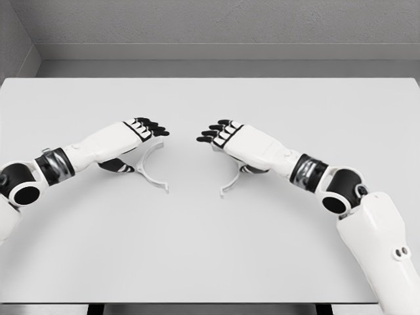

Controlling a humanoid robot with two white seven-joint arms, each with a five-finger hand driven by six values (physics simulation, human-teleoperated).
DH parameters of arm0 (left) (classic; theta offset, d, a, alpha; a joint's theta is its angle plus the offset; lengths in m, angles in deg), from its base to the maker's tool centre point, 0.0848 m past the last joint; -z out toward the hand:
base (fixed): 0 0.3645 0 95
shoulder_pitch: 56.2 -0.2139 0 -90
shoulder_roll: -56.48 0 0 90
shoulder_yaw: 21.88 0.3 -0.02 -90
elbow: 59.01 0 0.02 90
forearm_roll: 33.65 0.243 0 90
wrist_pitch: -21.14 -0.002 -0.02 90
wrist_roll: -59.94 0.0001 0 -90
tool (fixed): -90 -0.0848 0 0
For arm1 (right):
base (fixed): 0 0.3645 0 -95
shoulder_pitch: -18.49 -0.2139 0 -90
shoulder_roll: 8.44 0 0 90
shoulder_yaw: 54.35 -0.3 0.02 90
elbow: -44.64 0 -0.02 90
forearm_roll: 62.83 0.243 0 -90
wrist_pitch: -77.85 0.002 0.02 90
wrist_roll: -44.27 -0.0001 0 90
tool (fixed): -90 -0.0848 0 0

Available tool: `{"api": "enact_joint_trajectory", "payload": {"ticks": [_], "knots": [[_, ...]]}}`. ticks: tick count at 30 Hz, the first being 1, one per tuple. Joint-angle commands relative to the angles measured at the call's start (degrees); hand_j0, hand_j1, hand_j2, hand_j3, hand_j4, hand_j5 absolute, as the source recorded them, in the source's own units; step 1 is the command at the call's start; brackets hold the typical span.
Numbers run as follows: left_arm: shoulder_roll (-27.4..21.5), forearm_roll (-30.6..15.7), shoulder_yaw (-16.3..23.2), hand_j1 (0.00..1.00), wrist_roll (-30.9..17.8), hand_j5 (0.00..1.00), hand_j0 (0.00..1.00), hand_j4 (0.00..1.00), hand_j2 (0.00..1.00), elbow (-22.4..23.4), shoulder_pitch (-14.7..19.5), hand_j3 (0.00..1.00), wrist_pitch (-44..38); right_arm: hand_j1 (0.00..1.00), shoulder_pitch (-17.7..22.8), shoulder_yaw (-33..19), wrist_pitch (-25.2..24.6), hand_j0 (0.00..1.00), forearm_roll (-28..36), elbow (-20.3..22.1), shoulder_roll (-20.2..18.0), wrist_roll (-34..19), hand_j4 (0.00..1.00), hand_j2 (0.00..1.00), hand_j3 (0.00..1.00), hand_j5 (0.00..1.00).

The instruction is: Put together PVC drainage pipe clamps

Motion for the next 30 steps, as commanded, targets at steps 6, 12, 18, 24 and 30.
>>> {"api": "enact_joint_trajectory", "payload": {"ticks": [6, 12, 18, 24, 30], "knots": [[1.79, 0.76, -0.03, 1.0, 0.03, 1.0, 1.0, 1.0, 1.0, -0.14, 0.35, 1.0, -0.06, 1.0, -0.35, 1.41, -0.06, 1.0, -0.01, -0.39, 0.89, -0.11, 1.0, 1.0, 1.0, 1.0], [3.38, 1.29, -0.03, 1.0, 0.03, 1.0, 1.0, 1.0, 1.0, -0.32, 0.62, 1.0, -0.06, 1.0, -0.97, 0.89, -0.06, 1.0, -0.01, -0.56, 0.45, -0.11, 1.0, 1.0, 1.0, 1.0], [3.38, 1.47, -0.03, 1.0, 0.03, 1.0, 1.0, 1.0, 1.0, -0.58, 0.62, 1.0, -0.06, 1.0, -1.23, -2.45, -0.06, 1.0, 0.08, -0.39, 0.28, -0.19, 1.0, 1.0, 1.0, 1.0], [2.67, 1.29, -0.38, 1.0, 0.03, 1.0, 1.0, 1.0, 1.0, 0.74, 0.7, 1.0, -0.06, 1.0, -1.14, -4.21, -0.06, 1.0, 0.61, 0.05, -0.95, -0.19, 1.0, 1.0, 1.0, 1.0], [3.02, 1.38, -0.29, 1.0, 0.03, 1.0, 1.0, 1.0, 1.0, 2.14, 2.2, 1.0, -0.06, 1.0, 0.53, -12.91, -0.06, 1.0, 1.57, 3.22, -3.42, 0.16, 1.0, 1.0, 1.0, 1.0]]}}
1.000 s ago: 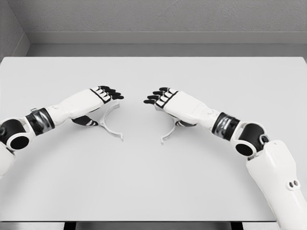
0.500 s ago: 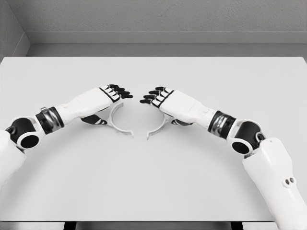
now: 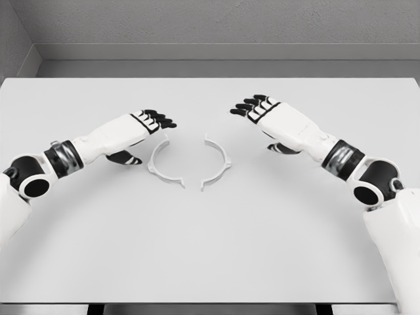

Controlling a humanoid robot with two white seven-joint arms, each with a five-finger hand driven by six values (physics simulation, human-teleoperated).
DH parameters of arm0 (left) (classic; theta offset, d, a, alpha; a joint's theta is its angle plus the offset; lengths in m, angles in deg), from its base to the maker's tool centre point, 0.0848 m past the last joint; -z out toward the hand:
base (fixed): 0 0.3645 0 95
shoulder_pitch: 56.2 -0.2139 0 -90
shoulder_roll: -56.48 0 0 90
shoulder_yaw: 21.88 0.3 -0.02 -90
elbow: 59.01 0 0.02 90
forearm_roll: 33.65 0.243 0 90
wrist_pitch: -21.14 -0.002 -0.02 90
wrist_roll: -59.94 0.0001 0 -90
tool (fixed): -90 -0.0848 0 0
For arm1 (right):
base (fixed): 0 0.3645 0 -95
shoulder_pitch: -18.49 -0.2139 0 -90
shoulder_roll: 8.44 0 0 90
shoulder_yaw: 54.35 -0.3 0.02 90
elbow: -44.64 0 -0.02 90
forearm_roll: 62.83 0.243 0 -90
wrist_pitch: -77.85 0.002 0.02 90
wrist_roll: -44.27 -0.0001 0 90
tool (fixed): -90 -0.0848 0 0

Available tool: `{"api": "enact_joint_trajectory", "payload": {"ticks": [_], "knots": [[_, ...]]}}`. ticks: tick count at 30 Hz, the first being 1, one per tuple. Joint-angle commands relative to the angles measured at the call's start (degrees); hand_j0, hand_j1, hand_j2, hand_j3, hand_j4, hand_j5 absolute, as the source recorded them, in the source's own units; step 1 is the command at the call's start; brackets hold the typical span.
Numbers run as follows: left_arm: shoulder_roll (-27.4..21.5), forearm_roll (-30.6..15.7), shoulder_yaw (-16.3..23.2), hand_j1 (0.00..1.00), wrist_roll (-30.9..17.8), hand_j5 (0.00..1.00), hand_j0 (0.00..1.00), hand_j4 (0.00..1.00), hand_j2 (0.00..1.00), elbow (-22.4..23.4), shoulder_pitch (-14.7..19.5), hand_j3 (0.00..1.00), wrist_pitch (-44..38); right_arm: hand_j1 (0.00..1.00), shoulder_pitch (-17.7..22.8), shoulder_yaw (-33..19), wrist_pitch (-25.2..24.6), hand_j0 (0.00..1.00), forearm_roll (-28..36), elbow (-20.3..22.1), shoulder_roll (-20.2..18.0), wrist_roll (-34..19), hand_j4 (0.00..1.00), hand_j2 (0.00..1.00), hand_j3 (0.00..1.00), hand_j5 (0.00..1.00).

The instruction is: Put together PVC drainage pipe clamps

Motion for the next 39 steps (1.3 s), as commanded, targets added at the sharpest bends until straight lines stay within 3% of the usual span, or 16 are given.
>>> {"api": "enact_joint_trajectory", "payload": {"ticks": [1, 6, 10, 16, 39], "knots": [[0.28, -0.28, 0.11, 1.0, 0.03, 1.0, 1.0, 1.0, 1.0, 0.5, 0.0, 1.0, -0.05, 1.0, 0.09, -3.09, -0.12, 1.0, 1.5, 1.02, -1.49, 0.14, 1.0, 1.0, 1.0, 1.0], [1.07, -0.1, 0.2, 1.0, 0.03, 1.0, 1.0, 1.0, 1.0, 0.59, 0.0, 1.0, -0.05, 1.0, 3.16, -11.44, -0.12, 1.0, 4.75, 1.11, -2.2, 0.32, 1.0, 1.0, 1.0, 1.0], [1.34, -0.1, 0.2, 1.0, 0.03, 1.0, 1.0, 1.0, 1.0, 0.5, 0.0, 1.0, -0.05, 1.0, 7.21, -25.41, -0.12, 1.0, 7.3, 1.64, -3.34, -0.12, 1.0, 1.0, 1.0, 1.0], [2.13, 0.34, 0.2, 1.0, 0.03, 1.0, 1.0, 1.0, 1.0, 0.41, 0.0, 1.0, -0.05, 1.0, 12.83, -31.22, -0.12, 1.0, 7.74, 1.2, -6.15, -0.21, 1.0, 1.0, 1.0, 1.0], [3.45, 0.34, 0.2, 1.0, -0.05, 1.0, 1.0, 1.0, 1.0, 4.11, 2.29, 1.0, -0.05, 1.0, 13.01, -31.48, -0.12, 1.0, 7.83, 1.55, -6.15, -0.12, 1.0, 1.0, 1.0, 1.0]]}}
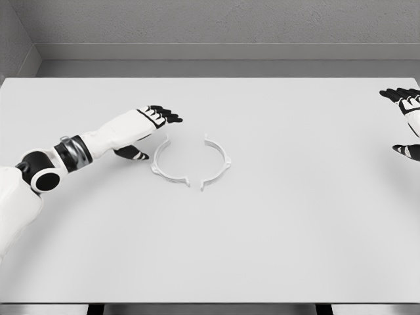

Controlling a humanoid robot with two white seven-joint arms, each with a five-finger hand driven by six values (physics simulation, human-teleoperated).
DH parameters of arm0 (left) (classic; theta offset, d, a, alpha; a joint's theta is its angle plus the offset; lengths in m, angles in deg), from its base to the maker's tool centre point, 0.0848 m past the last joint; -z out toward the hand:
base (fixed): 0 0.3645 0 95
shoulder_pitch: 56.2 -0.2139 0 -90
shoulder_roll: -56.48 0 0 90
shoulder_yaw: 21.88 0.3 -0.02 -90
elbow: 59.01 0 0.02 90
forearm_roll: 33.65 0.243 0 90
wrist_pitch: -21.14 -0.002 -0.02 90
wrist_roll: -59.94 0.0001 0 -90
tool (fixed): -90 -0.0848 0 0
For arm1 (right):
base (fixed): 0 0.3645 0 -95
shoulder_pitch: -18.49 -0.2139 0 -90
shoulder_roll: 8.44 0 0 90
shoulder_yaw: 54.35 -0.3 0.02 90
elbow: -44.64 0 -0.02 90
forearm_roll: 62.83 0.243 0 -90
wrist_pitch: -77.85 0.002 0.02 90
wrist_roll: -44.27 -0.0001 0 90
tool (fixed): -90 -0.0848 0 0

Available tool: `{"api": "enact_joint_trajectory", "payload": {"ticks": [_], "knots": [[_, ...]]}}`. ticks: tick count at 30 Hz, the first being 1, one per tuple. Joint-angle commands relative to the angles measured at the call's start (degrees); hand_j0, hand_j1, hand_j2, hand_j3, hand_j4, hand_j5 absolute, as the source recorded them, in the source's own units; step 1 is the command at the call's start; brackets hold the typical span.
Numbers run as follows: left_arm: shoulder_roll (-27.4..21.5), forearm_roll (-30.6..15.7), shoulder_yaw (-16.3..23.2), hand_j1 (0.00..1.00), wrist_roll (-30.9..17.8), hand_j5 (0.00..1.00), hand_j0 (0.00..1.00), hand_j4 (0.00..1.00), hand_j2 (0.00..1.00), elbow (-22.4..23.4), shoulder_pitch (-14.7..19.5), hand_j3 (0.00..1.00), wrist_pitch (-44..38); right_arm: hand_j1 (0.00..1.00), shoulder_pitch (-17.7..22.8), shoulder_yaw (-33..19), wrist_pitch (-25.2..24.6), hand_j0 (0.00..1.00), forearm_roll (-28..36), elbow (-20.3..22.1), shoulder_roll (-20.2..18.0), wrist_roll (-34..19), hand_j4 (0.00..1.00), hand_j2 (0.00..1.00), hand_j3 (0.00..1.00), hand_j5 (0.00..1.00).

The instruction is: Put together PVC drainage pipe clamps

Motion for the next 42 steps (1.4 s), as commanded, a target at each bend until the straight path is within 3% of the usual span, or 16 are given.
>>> {"api": "enact_joint_trajectory", "payload": {"ticks": [1, 39, 42], "knots": [[0.54, -0.4, -0.04, 1.0, -0.05, 1.0, 1.0, 1.0, 1.0, 0.24, 0.09, 1.0, -0.06, 1.0, 0.0, -0.02, -0.11, 1.0, 0.4, 0.06, -0.04, 0.03, 1.0, 1.0, 1.0, 1.0], [5.11, 2.15, -0.04, 1.0, -0.05, 1.0, 1.0, 1.0, 1.0, 0.06, 0.61, 1.0, -0.06, 1.0, 0.09, -0.02, -0.11, 1.0, 0.4, -0.03, -0.04, 0.03, 1.0, 1.0, 1.0, 1.0], [5.99, 2.15, -0.04, 1.0, -1.63, 1.0, 1.0, 1.0, 1.0, -0.03, 0.61, 1.0, -0.06, 1.0, 0.09, -0.02, -0.11, 1.0, 0.4, -0.03, 0.05, 0.03, 1.0, 1.0, 1.0, 1.0]]}}
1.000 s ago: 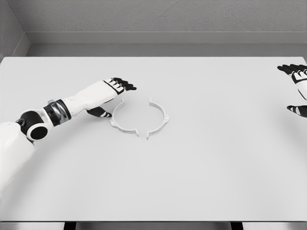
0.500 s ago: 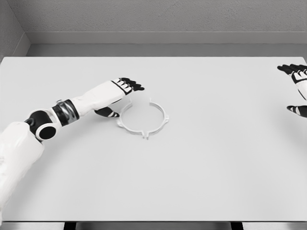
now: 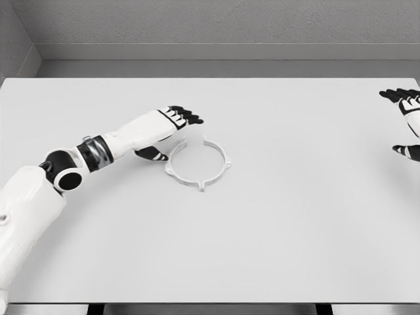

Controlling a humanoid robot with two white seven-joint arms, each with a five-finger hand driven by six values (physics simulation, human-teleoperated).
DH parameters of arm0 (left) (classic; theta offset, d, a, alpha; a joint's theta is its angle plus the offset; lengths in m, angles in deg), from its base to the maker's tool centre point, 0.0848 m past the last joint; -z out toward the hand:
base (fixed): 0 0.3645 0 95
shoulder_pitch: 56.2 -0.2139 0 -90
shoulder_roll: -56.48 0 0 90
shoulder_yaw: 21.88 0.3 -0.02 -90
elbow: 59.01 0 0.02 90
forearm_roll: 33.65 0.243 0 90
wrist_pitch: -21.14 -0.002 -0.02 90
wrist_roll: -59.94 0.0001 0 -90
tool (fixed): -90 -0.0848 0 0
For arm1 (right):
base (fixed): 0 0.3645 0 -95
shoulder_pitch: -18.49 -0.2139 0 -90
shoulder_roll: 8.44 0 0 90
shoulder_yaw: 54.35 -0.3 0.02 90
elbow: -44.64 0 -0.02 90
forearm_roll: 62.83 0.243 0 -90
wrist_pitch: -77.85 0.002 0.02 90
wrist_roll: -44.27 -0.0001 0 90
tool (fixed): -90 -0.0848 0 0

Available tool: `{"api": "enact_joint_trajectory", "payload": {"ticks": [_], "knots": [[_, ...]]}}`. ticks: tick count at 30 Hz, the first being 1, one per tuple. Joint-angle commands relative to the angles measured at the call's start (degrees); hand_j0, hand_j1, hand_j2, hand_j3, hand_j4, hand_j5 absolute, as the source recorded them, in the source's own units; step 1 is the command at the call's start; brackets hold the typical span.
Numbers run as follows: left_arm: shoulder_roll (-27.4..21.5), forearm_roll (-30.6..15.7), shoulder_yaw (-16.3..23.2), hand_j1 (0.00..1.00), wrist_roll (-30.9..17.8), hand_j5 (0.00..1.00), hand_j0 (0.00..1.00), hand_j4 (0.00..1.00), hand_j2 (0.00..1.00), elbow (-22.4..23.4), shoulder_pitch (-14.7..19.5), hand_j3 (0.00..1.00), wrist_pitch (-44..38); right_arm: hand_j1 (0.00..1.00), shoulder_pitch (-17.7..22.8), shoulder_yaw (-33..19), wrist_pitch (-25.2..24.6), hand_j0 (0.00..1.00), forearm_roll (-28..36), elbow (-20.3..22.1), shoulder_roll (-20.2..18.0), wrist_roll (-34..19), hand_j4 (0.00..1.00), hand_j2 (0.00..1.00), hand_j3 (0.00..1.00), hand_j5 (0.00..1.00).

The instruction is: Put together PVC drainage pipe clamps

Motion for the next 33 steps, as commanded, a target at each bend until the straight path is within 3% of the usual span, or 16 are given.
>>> {"api": "enact_joint_trajectory", "payload": {"ticks": [1, 14, 21, 23, 25, 26, 30, 33], "knots": [[0.63, -0.41, -0.04, 1.0, -0.73, 1.0, 1.0, 1.0, 1.0, 0.01, 0.0, 1.0, -0.06, 1.0, -0.09, -0.02, -0.11, 1.0, 0.4, 0.04, 0.04, 0.03, 1.0, 1.0, 1.0, 1.0], [1.95, 0.82, -0.57, 1.0, -0.73, 1.0, 1.0, 1.0, 1.0, 0.45, 0.26, 1.0, -0.06, 1.0, -0.09, -0.02, -0.11, 1.0, 0.4, 0.04, 0.05, 0.03, 1.0, 1.0, 1.0, 1.0], [-0.78, -0.15, -2.41, 1.0, -0.56, 1.0, 1.0, 1.0, 1.0, 1.86, 2.81, 1.0, -0.06, 1.0, 0.0, -0.02, -0.11, 1.0, 0.4, 0.21, 0.05, 0.03, 1.0, 1.0, 1.0, 1.0], [-4.81, -1.73, -3.82, 1.0, -0.47, 1.0, 1.0, 1.0, 1.0, 1.95, 3.52, 1.0, -0.06, 1.0, 0.0, -0.02, -0.11, 1.0, 0.49, 0.21, 0.05, 0.03, 1.0, 1.0, 1.0, 1.0], [-11.41, -9.11, -4.44, 1.0, -0.47, 1.0, 1.0, 1.0, 1.0, 2.74, 3.52, 1.0, -0.06, 1.0, 0.0, -0.02, -0.11, 1.0, 0.49, 0.22, 0.05, 0.03, 1.0, 1.0, 1.0, 1.0], [-14.48, -10.43, -4.7, 1.0, -0.47, 1.0, 1.0, 1.0, 1.0, 3.18, 3.6, 1.0, -0.06, 1.0, 0.0, 0.07, -0.11, 1.0, 0.49, 0.22, 0.05, 0.03, 1.0, 1.0, 1.0, 1.0], [-19.32, -10.61, -6.11, 1.0, -0.47, 1.0, 1.0, 1.0, 1.0, 6.78, 3.43, 1.0, -0.06, 1.0, 0.0, 0.07, -0.11, 1.0, 0.49, 0.22, 0.13, 0.03, 1.0, 1.0, 1.0, 1.0], [-21.43, -14.12, -6.02, 1.0, -0.47, 1.0, 1.0, 1.0, 1.0, 10.56, 3.08, 1.0, -0.06, 1.0, 0.0, 0.07, -0.11, 1.0, 0.49, 0.13, 0.13, 0.03, 1.0, 1.0, 1.0, 1.0]]}}
